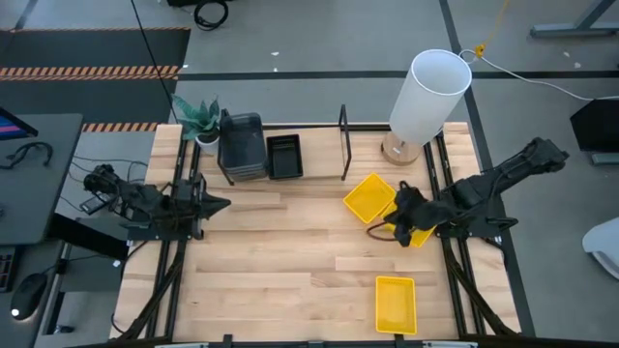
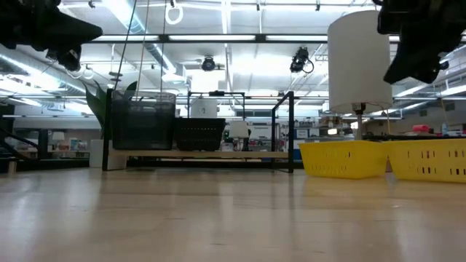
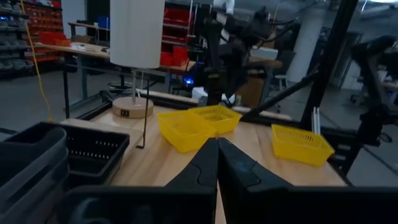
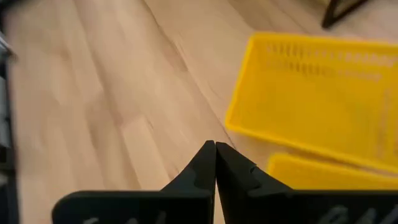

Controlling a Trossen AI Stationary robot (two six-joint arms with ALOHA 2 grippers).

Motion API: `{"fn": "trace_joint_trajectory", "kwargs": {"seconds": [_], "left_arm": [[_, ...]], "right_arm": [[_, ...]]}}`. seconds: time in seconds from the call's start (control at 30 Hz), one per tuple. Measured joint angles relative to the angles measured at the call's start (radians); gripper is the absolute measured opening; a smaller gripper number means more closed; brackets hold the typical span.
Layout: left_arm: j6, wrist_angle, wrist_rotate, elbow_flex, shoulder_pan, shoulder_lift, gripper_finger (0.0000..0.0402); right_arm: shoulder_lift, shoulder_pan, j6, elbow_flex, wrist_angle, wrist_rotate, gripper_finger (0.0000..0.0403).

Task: Stack baskets on shelf by color
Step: Stack the middle yellow basket on top of the bottom yellow basket

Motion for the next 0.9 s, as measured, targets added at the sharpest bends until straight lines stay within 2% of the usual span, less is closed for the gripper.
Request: {"fn": "trace_joint_trajectory", "kwargs": {"seconds": [0.17,0.3,0.4,0.57,0.67,0.77,0.9], "left_arm": [[0.004,-0.023,0.029,0.0,0.0,0.002,0.0007],[0.023,-0.008,0.181,0.0,0.0,0.003,0.0008],[0.026,-0.005,0.228,-0.002,0.0,0.003,0.0009],[0.039,0.06,0.264,-0.09,0.0,0.003,0.001],[0.004,0.079,0.279,-0.123,0.0,0.003,0.001],[-0.02,0.134,0.355,-0.148,0.0,0.003,0.001],[0.028,0.204,0.415,-0.178,-0.001,0.005,0.0011]], "right_arm": [[0.13,-0.009,-0.006,0.102,-0.139,-0.101,0.0016],[0.22,-0.009,-0.01,0.159,-0.245,-0.193,0.0016],[0.279,-0.009,-0.011,0.192,-0.33,-0.229,0.0016],[0.354,-0.006,-0.041,0.201,-0.416,-0.315,0.0019],[0.389,-0.006,-0.068,0.201,-0.466,-0.408,0.0033],[0.412,-0.006,-0.096,0.201,-0.503,-0.491,0.0056],[0.432,0.018,-0.148,0.201,-0.557,-0.525,0.0087]]}}
